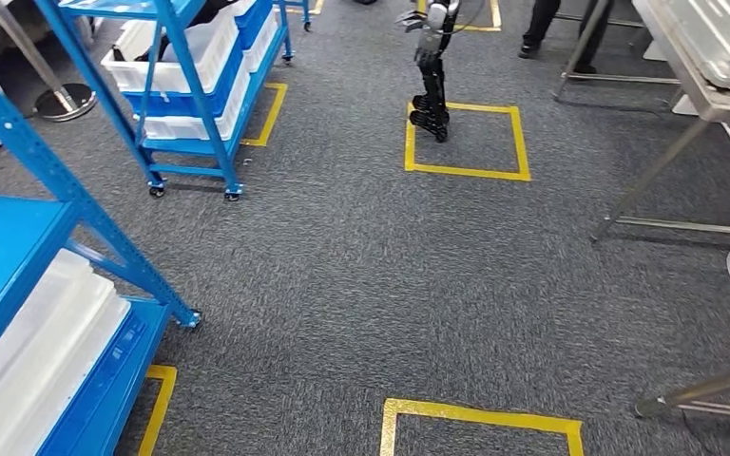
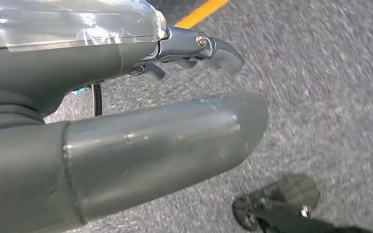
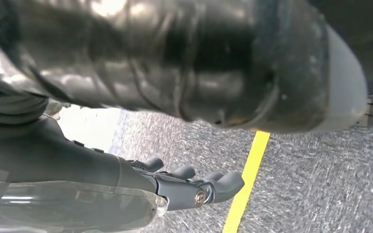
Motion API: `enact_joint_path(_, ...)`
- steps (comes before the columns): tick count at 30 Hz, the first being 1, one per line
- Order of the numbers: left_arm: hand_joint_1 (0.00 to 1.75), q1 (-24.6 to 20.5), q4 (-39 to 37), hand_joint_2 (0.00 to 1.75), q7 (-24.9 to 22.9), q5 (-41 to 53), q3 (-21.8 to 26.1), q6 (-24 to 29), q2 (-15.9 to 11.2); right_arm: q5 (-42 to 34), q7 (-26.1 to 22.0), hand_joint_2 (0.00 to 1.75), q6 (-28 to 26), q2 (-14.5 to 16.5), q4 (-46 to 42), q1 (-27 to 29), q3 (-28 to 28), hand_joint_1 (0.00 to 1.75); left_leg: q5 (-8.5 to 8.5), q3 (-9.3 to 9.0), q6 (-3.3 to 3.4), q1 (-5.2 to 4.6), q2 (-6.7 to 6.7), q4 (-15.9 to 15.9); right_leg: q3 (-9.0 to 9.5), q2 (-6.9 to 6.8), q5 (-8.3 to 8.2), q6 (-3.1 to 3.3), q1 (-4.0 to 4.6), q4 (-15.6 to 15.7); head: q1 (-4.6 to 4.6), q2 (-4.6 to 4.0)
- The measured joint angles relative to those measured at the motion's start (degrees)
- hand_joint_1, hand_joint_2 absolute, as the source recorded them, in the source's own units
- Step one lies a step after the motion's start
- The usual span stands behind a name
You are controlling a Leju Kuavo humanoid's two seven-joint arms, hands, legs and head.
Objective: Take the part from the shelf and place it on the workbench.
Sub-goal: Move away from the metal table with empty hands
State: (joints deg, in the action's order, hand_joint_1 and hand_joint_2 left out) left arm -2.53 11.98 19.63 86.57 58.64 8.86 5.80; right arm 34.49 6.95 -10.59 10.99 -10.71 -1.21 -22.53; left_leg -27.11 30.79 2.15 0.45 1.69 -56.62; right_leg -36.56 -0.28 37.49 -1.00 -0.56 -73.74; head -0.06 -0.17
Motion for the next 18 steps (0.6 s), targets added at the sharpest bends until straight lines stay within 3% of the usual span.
enact_joint_path(1, 0.0, 0.0, 0.0, 0.0, 0.0, 0.0, 0.0, 0.0, 0.0, 0.1, 0.0, 0.0, 0.0, 0.0, 0.0, 0.0, 0.0, 0.0, -0.03, -0.06, -0.03, 0.0, 0.81, -0.1, 0.26, 0.14, -1.55, 0.03, -0.08, 1.1, 0.0, 0.0)
enact_joint_path(2, 0.0, 0.0, 0.0, 0.0, 0.0, 0.0, 0.0, 0.0, 0.0, 0.1, 0.0, 0.0, 0.0, 0.0, 0.0, 0.0, 0.0, 0.0, -0.09, -0.14, -0.11, 0.02, 1.65, -0.2, 1.47, 0.59, -3.94, 0.11, -0.18, 4.3, 0.01, 0.0)
enact_joint_path(4, 0.0, 0.0, 0.0, 0.0, 0.0, 0.1, 0.0, 0.0, 0.1, 0.2, 0.0, 0.0, -0.1, 0.0, 0.0, 0.2, 0.0, 0.0, -0.29, -0.04, -0.45, 0.02, 3.13, -0.6, 4.46, 2.99, -7.58, 0.46, -0.37, 11.7, 0.0, 0.0)
enact_joint_path(6, 0.0, 0.0, 0.0, 0.0, 0.0, 0.1, 0.0, 0.0, 0.1, 0.2, 0.0, 0.0, -0.1, 0.0, 0.0, 0.2, 0.0, 0.0, -0.3, 0.41, -1.13, 0.08, 4.28, -0.8, 5.63, 4.59, -8.36, 0.82, -0.31, 14.9, -0.01, 0.0)
enact_joint_path(8, 0.0, 0.2, 0.0, 0.0, 0.0, 0.3, 0.0, 0.0, 0.1, 0.2, -0.1, 0.0, -0.1, 0.0, 0.1, -0.1, 0.0, 0.0, -0.14, 0.81, -1.96, 0.22, 5.36, -0.7, 5.71, 3.69, -8.45, 1.3, -0.25, 15.3, -0.01, 0.0)
enact_joint_path(9, 0.0, 0.2, 0.0, 0.0, 0.0, 0.3, 0.0, 0.0, 0.1, 0.2, -0.1, 0.0, -0.1, 0.0, 0.1, -0.1, 0.0, 0.0, -0.39, 1.01, -2.27, 0.2, 4.95, -1.0, 5.88, 3.03, -8.6, 1.69, -0.34, 15.6, -0.01, 0.0)
enact_joint_path(11, 0.0, 0.2, 0.0, 0.0, 0.0, 0.4, 0.0, 0.0, 0.2, 0.2, -0.1, 0.0, 0.0, 0.1, 0.1, -0.1, 0.0, 0.0, -2.6, 2.56, -2.73, 0.17, 2.39, -4.3, 6.17, 1.46, -8.87, 2.5, -0.51, 16.3, -0.08, 0.0)
enact_joint_path(12, 0.0, 0.1, 0.0, 0.0, 0.0, 0.5, 0.0, 0.0, 0.2, 0.2, -0.1, 0.0, 0.0, 0.1, 0.1, 0.0, 0.0, 0.0, -4.49, 4.14, -2.89, 0.17, 0.66, -7.6, 6.22, 0.64, -8.87, 2.76, -0.37, 16.3, -0.11, 0.0)
enact_joint_path(14, 0.0, 0.0, 0.0, 0.0, 0.0, 0.5, 0.0, 0.0, 0.3, 0.2, 0.0, 0.0, 0.1, 0.1, 0.1, 0.2, 0.0, 0.0, -7.65, 7.59, -3.26, 0.29, -0.83, -14.9, 6.19, -1.06, -8.75, 3.01, -0.15, 16.3, -0.14, 0.0)
enact_joint_path(15, 0.0, 0.1, 0.0, 0.0, 0.0, 0.5, 0.0, 0.0, 0.3, 0.2, 0.0, 0.0, 0.1, 0.0, 0.1, 0.2, 0.0, 0.0, -7.91, 8.36, -3.4, 0.33, -1.12, -16.6, 6.21, -1.85, -8.67, 3.03, -0.11, 16.3, -0.14, 0.0)
enact_joint_path(16, 0.0, 0.2, 0.0, 0.0, 0.0, 0.5, 0.0, 0.0, 0.2, 0.2, 0.0, 0.0, 0.1, 0.0, 0.1, 0.2, 0.0, 0.0, -7.07, 8.02, -3.47, 0.35, -1.35, -16.1, 6.27, -2.57, -8.59, 2.99, -0.1, 16.3, -0.14, 0.0)
enact_joint_path(18, 0.0, 0.3, 0.0, 0.0, 0.0, 0.5, 0.0, 0.0, 0.2, 0.2, 0.0, 0.0, 0.1, 0.0, 0.1, 0.1, 0.0, 0.0, -3.3, 4.23, -3.29, 0.33, -2.78, -9.2, 6.57, -3.85, -8.33, 2.73, -0.09, 16.2, -0.14, 0.0)
